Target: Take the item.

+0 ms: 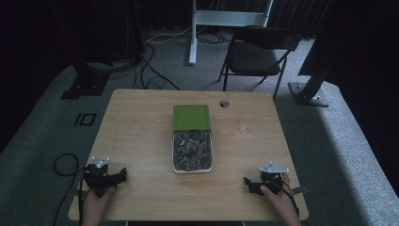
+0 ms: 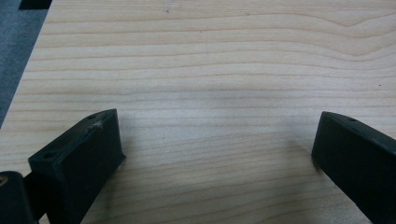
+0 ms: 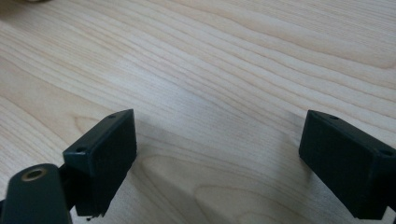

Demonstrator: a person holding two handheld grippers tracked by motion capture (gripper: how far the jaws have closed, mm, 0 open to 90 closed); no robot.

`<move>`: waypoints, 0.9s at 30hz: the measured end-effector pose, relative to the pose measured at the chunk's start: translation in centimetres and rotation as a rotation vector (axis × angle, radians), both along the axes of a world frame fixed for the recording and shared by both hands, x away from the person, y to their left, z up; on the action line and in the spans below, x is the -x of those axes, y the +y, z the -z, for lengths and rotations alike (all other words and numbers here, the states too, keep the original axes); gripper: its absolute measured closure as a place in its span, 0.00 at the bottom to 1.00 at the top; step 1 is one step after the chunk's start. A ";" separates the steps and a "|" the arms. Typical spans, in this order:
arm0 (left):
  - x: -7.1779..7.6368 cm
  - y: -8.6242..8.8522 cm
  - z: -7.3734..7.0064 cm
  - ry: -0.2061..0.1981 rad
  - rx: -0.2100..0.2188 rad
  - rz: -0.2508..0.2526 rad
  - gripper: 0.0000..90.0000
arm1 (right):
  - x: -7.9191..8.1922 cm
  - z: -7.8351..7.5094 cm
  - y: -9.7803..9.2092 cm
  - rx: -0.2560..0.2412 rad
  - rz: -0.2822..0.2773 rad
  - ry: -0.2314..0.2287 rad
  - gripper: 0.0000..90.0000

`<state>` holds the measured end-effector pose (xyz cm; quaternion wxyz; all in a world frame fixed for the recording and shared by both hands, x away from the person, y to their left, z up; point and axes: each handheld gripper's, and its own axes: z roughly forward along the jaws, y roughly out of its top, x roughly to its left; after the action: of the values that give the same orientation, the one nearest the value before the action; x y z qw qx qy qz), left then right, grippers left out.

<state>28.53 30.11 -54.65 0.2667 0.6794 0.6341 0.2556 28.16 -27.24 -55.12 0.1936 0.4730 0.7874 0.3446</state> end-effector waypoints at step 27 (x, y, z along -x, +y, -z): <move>0.4 0.8 0.0 -0.004 0.000 0.177 0.03 | 0.1 0.0 0.2 0.012 0.020 -0.002 0.12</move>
<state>28.09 30.94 -54.69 0.2894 0.7323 0.5710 0.2324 28.10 -27.05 -55.14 0.2005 0.4793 0.7846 0.3385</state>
